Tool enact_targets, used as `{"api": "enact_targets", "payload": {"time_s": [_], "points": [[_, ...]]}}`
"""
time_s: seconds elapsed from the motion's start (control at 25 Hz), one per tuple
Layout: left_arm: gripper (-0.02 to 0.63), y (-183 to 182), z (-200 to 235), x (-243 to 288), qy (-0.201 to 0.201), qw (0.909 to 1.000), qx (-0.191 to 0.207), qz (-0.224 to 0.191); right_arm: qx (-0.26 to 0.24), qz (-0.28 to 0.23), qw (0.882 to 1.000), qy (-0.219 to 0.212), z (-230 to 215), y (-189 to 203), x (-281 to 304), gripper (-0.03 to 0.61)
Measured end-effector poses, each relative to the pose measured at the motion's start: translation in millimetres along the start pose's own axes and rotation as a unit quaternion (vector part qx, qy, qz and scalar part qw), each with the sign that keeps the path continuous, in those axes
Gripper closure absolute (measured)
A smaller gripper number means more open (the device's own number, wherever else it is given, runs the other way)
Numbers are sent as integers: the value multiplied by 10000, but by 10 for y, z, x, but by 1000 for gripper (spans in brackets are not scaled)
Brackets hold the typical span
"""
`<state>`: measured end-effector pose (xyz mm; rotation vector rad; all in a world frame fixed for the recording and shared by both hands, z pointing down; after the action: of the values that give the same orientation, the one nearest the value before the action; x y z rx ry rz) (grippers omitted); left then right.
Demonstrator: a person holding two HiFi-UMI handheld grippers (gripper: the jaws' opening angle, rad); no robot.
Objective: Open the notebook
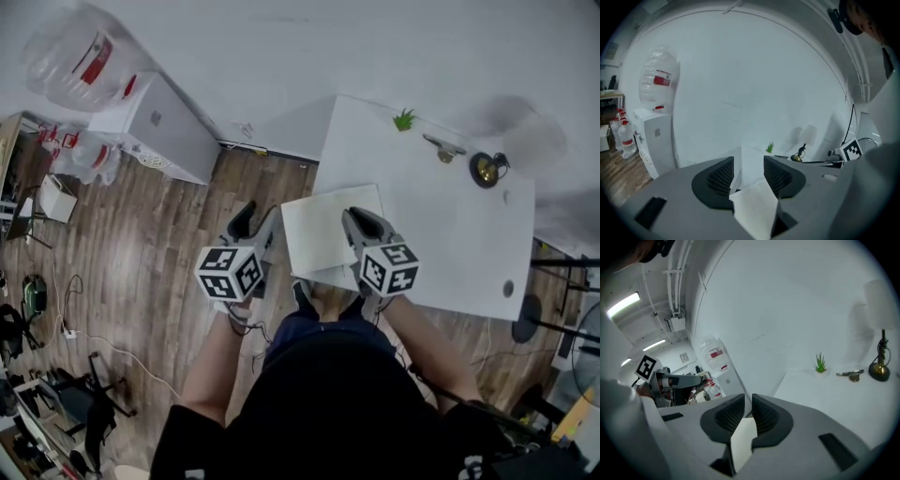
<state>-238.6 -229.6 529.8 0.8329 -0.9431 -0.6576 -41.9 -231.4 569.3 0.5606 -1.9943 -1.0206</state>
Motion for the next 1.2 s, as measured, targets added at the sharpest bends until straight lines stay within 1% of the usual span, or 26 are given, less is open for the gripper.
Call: {"api": "enact_targets", "payload": {"time_s": [0.08, 0.2, 0.32, 0.48, 0.64, 0.76, 0.88, 0.96, 1.04, 1.16, 1.2], "points": [[417, -207, -51, 4, -72, 9997, 119, -215, -95, -237, 9996, 138, -99, -250, -130, 527], [422, -481, -184, 1, -134, 9983, 270, -508, -281, -523, 9976, 361, -224, -605, -325, 562], [446, -738, -334, -26, -211, 9952, 414, -867, -587, -999, 9919, 522, -271, -1002, -526, 568], [456, -1100, -633, -90, -207, 9886, 722, -1303, -1084, -1810, 9752, 676, -221, -1575, -888, 552], [460, -1464, -946, -210, -160, 9789, 1115, -1706, -1486, -2347, 9581, 703, -103, -1989, -1191, 552], [462, -1675, -1165, -342, -105, 9709, 1305, -2003, -1714, -2630, 9472, 657, -23, -2178, -1370, 549], [462, -1800, -1324, -470, -95, 9640, 1426, -2242, -1904, -2840, 9375, 652, 26, -2293, -1525, 546], [463, -1854, -1392, -544, -112, 9602, 1493, -2357, -2004, -2919, 9330, 642, 46, -2342, -1595, 544], [463, -1878, -1445, -605, -135, 9575, 1541, -2435, -2040, -2940, 9319, 589, 51, -2360, -1635, 520], [463, -1870, -1478, -652, -188, 9553, 1586, -2487, -1953, -2902, 9354, 514, 16, -2350, -1650, 456], [463, -1867, -1480, -655, -184, 9550, 1594, -2496, -1924, -2887, 9365, 508, 3, -2347, -1649, 444]]}}
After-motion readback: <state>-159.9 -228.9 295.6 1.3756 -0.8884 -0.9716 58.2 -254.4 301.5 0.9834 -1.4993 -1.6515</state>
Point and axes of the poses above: the fingertips, and each gripper's own axes: x forward along the fingers, z to its left, y out of its underside, the point moved 2 cm from there along -x, backward along the fingers, and after that the axes turned 2 degrees about z, right-handed, at the moved point
